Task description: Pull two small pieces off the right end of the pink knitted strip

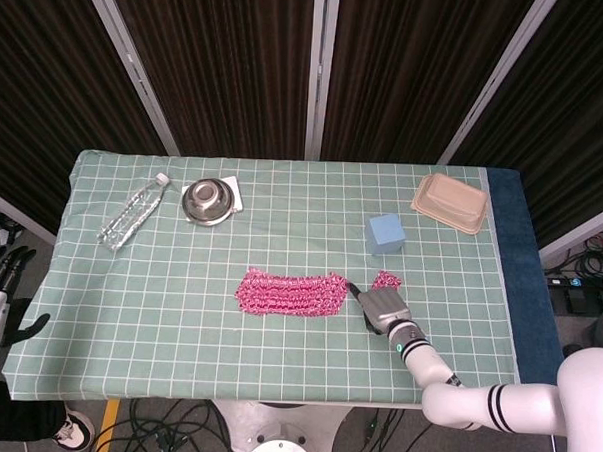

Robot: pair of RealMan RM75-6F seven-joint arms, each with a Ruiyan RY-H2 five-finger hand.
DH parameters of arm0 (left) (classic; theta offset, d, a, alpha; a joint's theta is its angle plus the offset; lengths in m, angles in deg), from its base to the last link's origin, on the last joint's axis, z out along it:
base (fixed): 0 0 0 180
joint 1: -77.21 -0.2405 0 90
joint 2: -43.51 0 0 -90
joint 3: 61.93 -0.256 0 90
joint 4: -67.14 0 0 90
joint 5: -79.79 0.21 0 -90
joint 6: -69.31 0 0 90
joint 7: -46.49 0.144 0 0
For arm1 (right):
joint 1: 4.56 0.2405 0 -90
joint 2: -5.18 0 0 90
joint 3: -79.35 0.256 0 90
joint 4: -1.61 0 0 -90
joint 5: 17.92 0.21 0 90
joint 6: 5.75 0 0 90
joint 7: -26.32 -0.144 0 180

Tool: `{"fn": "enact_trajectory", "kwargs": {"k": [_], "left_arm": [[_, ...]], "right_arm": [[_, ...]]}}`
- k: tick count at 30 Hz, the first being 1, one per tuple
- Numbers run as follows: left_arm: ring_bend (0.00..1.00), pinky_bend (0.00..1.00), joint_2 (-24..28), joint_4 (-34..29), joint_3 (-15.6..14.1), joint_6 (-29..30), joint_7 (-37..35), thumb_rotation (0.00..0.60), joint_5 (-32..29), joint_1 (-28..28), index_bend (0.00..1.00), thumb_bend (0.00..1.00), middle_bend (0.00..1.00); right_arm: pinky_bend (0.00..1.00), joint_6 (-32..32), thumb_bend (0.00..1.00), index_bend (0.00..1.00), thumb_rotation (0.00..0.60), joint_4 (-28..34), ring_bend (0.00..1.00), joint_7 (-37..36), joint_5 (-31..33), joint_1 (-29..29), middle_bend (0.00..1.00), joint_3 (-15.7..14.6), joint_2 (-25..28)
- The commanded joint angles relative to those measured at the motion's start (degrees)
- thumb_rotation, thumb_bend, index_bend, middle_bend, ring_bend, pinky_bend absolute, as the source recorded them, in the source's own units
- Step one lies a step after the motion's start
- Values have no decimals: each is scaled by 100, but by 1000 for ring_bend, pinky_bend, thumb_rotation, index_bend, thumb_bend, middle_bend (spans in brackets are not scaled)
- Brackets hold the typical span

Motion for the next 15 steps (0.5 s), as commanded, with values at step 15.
{"fn": "enact_trajectory", "kwargs": {"k": [15], "left_arm": [[0, 137, 35, 137, -47, 97, -186, 600, 53, -88, 96, 190, 82]], "right_arm": [[762, 136, 1000, 0, 600, -217, 871, 345, 721, 519, 881, -83, -286]]}}
